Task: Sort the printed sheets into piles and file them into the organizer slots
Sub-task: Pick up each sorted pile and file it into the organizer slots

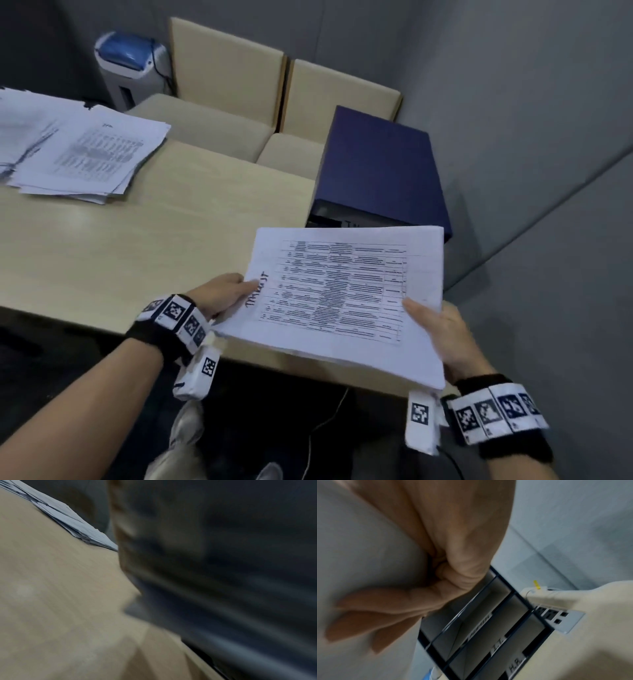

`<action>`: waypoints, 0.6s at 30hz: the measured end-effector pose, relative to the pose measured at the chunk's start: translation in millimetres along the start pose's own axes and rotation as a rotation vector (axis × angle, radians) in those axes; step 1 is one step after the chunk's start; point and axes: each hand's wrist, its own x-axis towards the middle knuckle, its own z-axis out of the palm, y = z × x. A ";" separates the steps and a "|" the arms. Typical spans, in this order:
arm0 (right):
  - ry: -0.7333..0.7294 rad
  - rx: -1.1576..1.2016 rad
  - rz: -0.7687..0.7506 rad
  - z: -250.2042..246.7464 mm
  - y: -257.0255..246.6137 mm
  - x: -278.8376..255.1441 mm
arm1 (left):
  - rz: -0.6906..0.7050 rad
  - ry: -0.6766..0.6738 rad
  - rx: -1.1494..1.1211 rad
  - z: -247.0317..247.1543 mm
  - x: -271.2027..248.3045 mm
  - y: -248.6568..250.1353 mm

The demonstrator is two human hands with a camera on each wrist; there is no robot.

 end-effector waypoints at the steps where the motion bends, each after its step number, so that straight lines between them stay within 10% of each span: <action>1: 0.052 0.018 0.002 -14.0 -2.8 -6.1 | 0.015 -0.029 0.023 9.2 -0.4 4.5; 10: 0.297 0.081 0.001 -77.9 -10.4 -56.0 | 0.246 0.046 -0.023 69.1 -16.4 82.5; 18: 0.615 0.431 -0.079 -38.8 28.9 -52.6 | 0.214 0.087 -0.276 76.7 -14.5 98.9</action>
